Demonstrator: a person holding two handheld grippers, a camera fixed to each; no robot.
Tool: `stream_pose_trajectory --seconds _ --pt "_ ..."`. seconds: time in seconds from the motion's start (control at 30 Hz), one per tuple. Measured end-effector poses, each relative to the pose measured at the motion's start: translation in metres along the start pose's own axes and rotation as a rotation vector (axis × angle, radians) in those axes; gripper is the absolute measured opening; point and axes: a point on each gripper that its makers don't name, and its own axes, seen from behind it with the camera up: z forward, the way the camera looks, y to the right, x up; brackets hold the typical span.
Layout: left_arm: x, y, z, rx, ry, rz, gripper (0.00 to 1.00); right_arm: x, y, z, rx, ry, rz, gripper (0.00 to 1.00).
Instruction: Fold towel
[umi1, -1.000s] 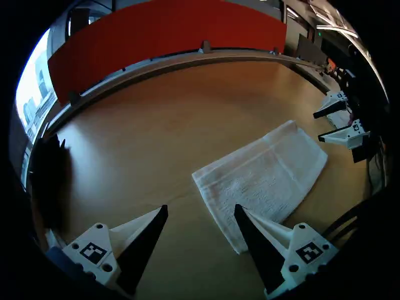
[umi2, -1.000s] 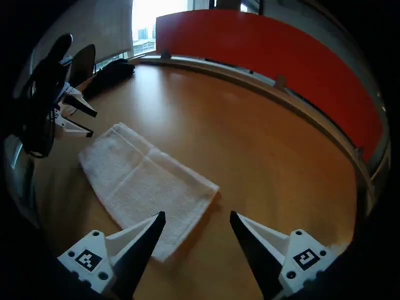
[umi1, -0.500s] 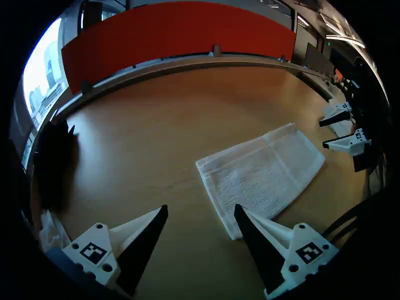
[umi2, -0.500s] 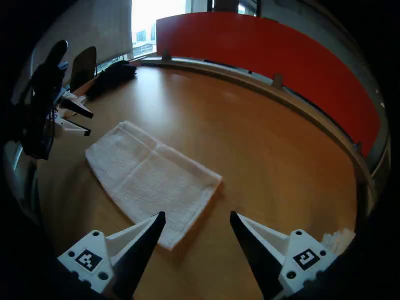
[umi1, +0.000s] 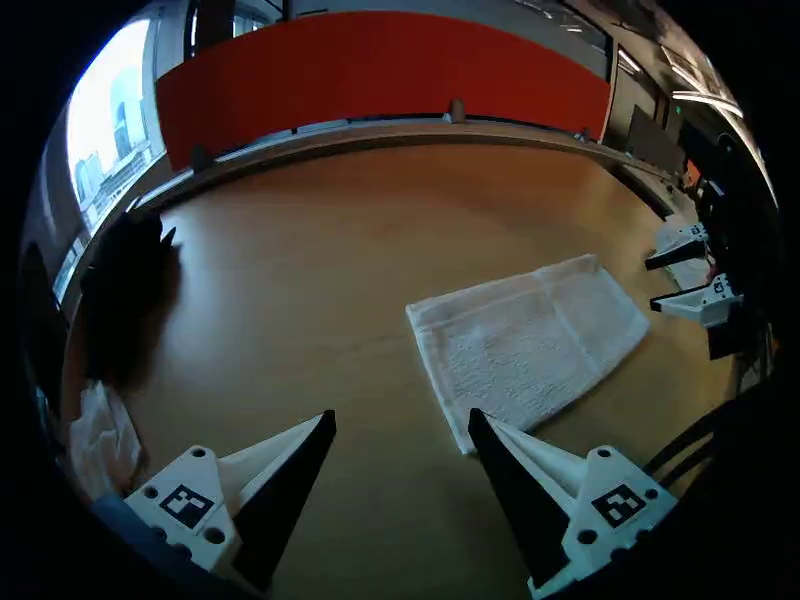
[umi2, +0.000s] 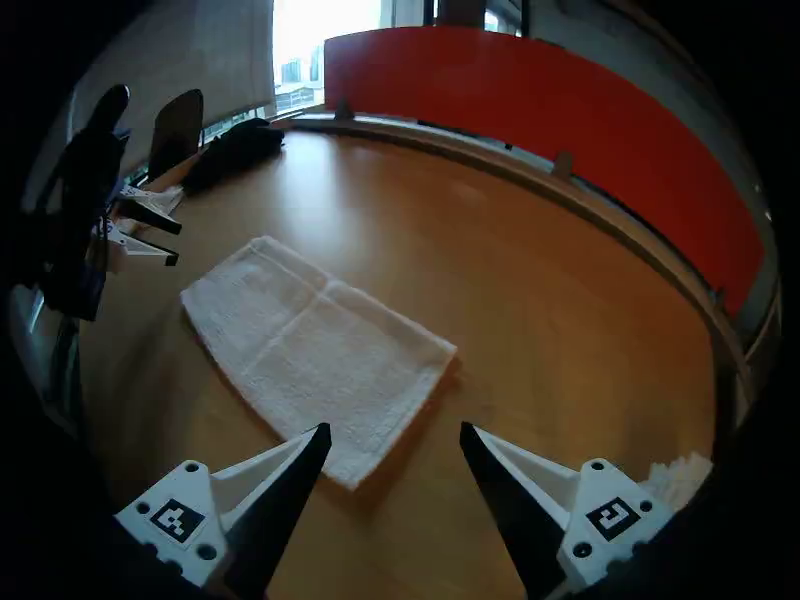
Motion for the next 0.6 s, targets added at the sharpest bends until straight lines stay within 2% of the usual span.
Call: stream_pose_trajectory --seconds 0.6 --pt "-0.029 -0.013 -0.029 0.067 0.025 -0.080 0.99 -0.014 -0.011 0.003 0.048 -0.036 -0.054 0.99"
